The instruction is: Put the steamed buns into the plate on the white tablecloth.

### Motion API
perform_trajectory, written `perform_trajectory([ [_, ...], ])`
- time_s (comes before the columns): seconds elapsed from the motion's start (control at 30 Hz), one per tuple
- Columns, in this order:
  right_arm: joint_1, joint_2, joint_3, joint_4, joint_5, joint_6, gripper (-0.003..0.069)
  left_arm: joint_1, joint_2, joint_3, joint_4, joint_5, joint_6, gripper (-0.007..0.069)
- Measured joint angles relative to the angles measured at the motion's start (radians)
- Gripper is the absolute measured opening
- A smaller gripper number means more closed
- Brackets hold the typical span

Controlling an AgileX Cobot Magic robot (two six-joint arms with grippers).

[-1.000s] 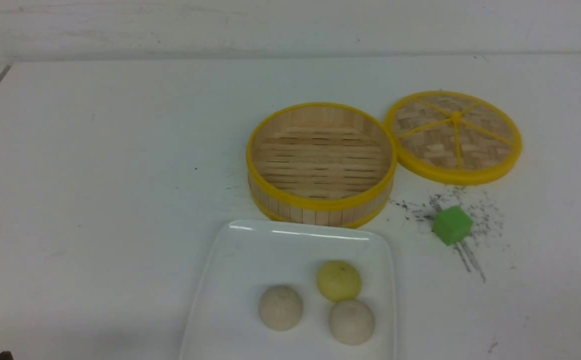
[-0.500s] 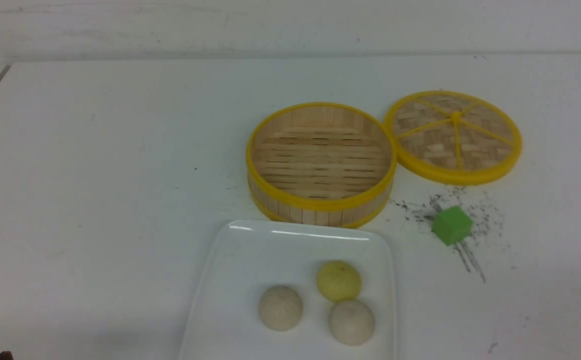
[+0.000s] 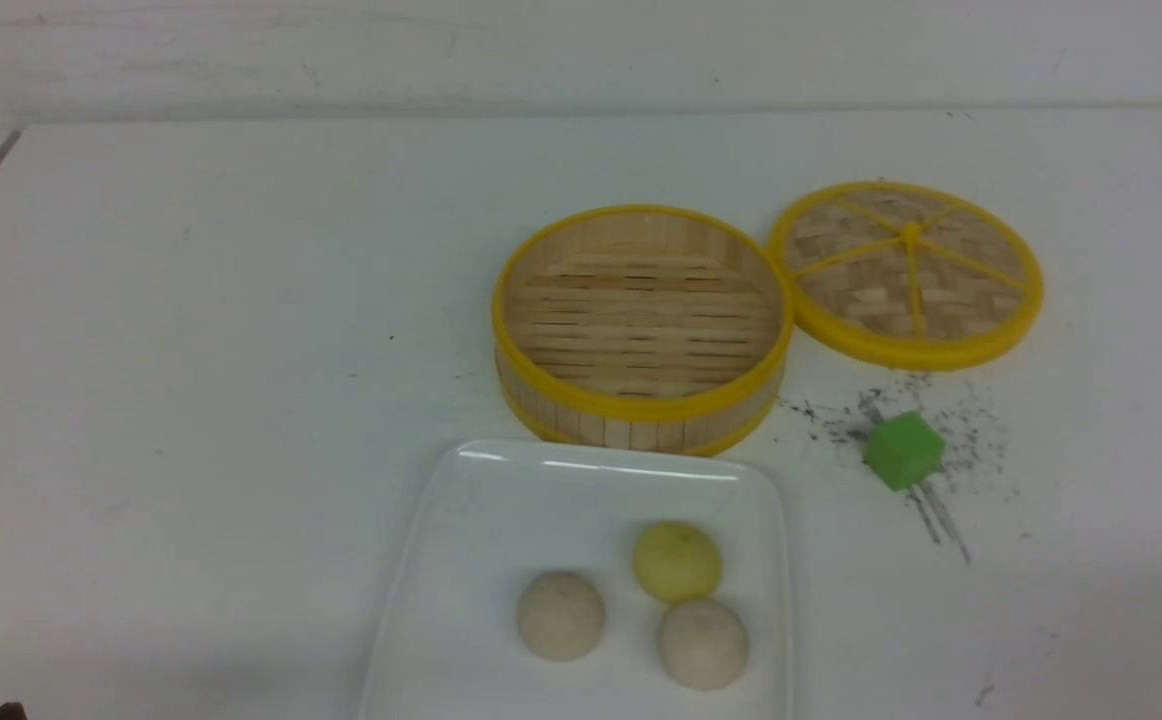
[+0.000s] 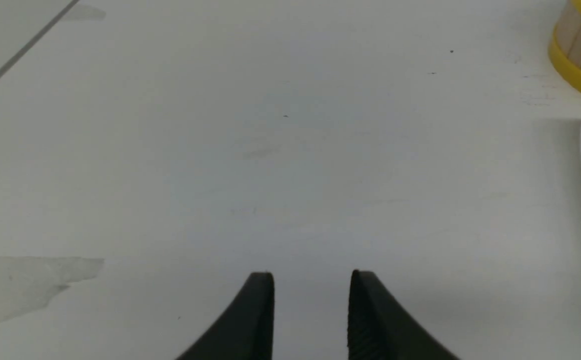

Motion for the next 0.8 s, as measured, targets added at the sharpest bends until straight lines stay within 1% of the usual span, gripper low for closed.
perform_trajectory([
  [0.13,0.000,0.000,0.064,-0.080,-0.012,-0.001,0.0378,0.000,0.000,0.000,0.000,0.000,0.000,0.0241],
  [0.3,-0.002,0.000,0.075,-0.119,0.000,-0.001,0.0374,0.000,0.000,0.000,0.000,0.000,0.000,0.0241],
  [0.43,-0.060,0.002,0.142,-0.119,0.003,0.016,0.0368,0.000,0.000,0.000,0.000,0.000,0.000,0.0241],
  [0.5,-0.101,0.002,0.142,-0.107,-0.003,0.050,0.0369,0.000,0.000,0.000,0.000,0.000,0.000,0.0241],
  [0.57,-0.140,0.002,0.143,-0.107,-0.004,0.050,0.0365,0.000,0.000,0.000,0.000,0.000,0.000,0.0241],
  [0.6,-0.143,0.002,0.143,-0.107,-0.004,0.050,0.0365,0.000,0.000,0.000,0.000,0.000,0.000,0.0241],
  [0.67,-0.188,0.002,0.143,-0.107,-0.004,0.050,0.0348,0.000,0.000,0.000,0.000,0.000,0.000,0.0241],
  [0.8,-0.233,0.002,0.143,-0.108,-0.004,0.027,0.0306,0.000,0.000,0.000,0.000,0.000,0.000,0.0241],
])
